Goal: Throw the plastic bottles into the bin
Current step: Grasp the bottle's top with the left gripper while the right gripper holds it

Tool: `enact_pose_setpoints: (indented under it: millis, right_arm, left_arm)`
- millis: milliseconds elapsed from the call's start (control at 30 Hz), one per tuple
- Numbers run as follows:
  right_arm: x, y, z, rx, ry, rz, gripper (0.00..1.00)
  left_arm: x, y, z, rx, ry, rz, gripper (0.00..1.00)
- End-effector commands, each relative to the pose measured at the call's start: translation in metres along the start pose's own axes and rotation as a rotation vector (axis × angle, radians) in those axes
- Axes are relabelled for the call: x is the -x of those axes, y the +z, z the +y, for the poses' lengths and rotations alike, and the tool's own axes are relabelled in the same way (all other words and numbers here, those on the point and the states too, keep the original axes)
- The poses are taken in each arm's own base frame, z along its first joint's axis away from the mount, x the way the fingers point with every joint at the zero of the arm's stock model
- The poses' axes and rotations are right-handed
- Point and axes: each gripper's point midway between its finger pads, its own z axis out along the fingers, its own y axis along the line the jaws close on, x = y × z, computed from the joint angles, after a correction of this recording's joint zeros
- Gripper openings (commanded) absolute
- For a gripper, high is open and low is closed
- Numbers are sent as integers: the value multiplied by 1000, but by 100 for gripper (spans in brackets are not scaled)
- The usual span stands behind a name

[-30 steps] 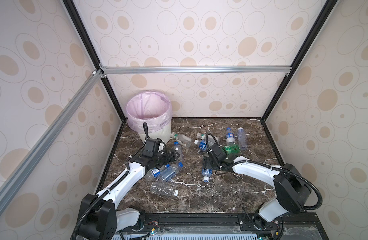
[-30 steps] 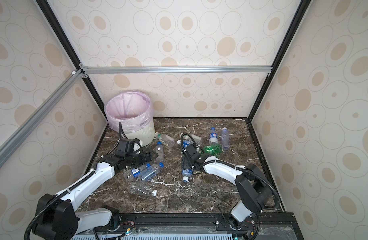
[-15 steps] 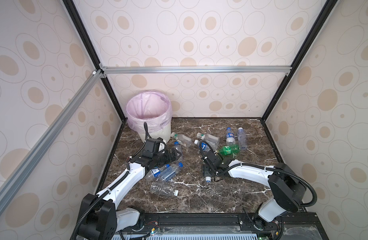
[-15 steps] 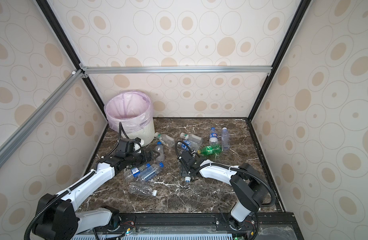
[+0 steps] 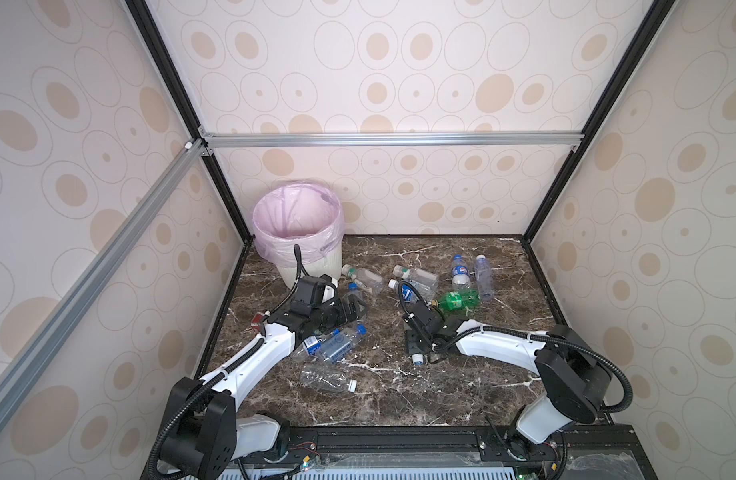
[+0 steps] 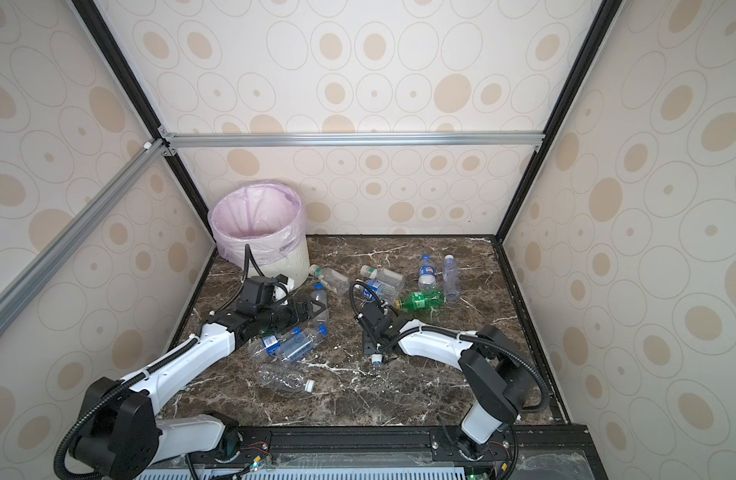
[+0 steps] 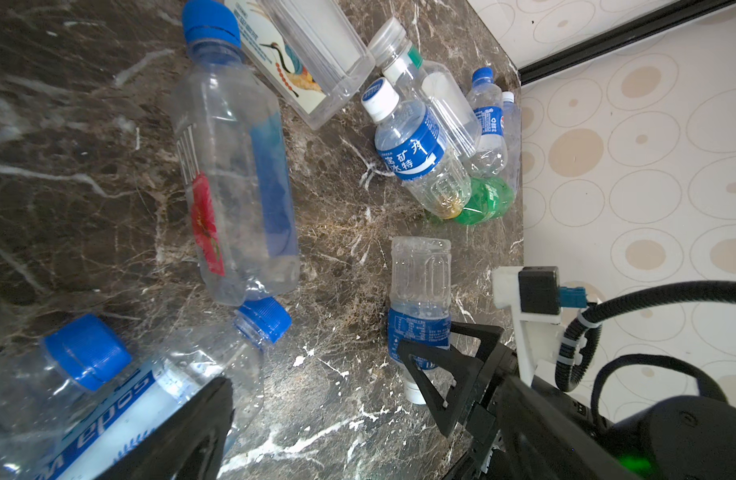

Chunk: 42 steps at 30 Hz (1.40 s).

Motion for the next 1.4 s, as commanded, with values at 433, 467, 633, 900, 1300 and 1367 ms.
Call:
enact_pose_setpoints:
  millis: [433,467,633,900,1300,1367]
  right_arm:
    - [60,-90,74,357,-150,-211,57]
    - [63,-96,80,382,-156,-226,58]
    - [76,-117,97,459,-175,-280,57]
    - [87,-133,109,504,-178,-322,58]
    - [94,-142,121,554,-165,-342,57]
    - [95,-142,121,554,-163,-347,57]
  left_arm:
    - [41,2,-84,-278,42,-49,99]
    - [43,2,-88,-291,42,-49,99]
    - [44,4,-108,-348,61,-45,99]
    - [46,7,-119,-373,55,-47,97]
    - [54,9,-126,-408,45,-78,84]
    - [54,9,-127,-408,45,-79,80]
